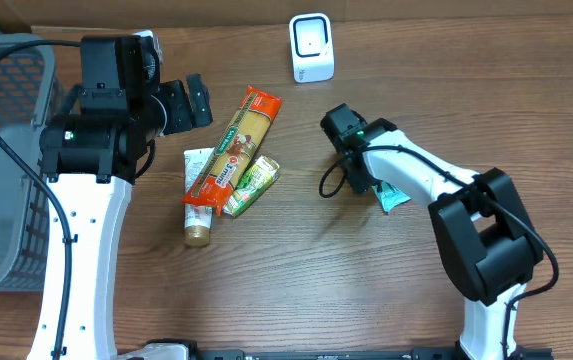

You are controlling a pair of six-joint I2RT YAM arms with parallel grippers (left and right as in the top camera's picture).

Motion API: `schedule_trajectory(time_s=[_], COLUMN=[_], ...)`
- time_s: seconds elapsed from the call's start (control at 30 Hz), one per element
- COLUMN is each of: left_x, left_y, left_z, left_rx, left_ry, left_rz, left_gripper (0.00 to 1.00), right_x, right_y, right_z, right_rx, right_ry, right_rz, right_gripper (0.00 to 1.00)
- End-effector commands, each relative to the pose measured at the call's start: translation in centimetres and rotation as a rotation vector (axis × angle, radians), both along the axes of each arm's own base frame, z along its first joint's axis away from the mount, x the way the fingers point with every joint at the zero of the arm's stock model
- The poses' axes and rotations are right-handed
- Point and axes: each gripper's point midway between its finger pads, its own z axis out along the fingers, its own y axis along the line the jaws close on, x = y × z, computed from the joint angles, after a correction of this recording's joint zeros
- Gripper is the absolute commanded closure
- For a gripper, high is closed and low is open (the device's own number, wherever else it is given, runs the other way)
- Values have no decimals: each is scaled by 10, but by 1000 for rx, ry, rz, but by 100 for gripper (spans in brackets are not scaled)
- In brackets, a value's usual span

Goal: Scan the item barcode

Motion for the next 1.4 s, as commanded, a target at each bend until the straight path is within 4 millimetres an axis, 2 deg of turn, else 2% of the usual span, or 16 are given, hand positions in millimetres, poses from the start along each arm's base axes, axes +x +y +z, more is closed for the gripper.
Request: schedule_trajectory(time_s=[0.0, 0.03, 0.13, 0.17, 0.27, 0.37, 0.47, 0.6, 0.73, 0.8, 0.9, 1.13, 1.3, 1.37], left_x=[1, 1, 1, 1, 1, 1, 1, 1, 1, 1, 1, 1, 1, 1], left_y=[1, 1, 1, 1, 1, 1, 1, 1, 1, 1, 1, 1, 1, 1], left_z=[4, 4, 4, 4, 4, 4, 4, 4, 4, 4, 4, 4, 4, 4], left_rx=[0, 0, 0, 0, 0, 0, 0, 0, 0, 0, 0, 0, 0, 0], left_ry=[-10, -10, -10, -10, -10, -10, -10, -10, -10, -10, -10, -10, -10, -10], left_rz=[16, 16, 16, 16, 16, 16, 16, 16, 16, 16, 16, 16, 16, 16], left_gripper=[1, 0, 1, 0, 0, 0, 1, 0, 0, 0, 1, 0, 0, 0], right_x=[-19, -20, -23, -24, -28, -33, -37, -42, -49, -53, -58, -57, -44, -40], right_y=[-3, -1, 5, 8, 18, 38, 70, 111, 130, 133, 132, 116, 90, 80], right_z=[-25, -28, -33, -34, -34, -24, 6, 73, 125, 134, 128, 88, 56, 44], right_rx=[37, 52, 94, 108, 163, 267, 453, 778, 1078, 1189, 1310, 1508, 1514, 1469], right_ry=[84, 87, 101, 108, 135, 189, 245, 285, 332, 371, 425, 540, 551, 538], right_rz=[2, 4, 7, 8, 12, 14, 39, 121, 180, 219, 208, 96, -37, -75], right_gripper=[44, 47, 77, 82, 96, 96, 96, 96, 96, 96, 96, 96, 96, 93])
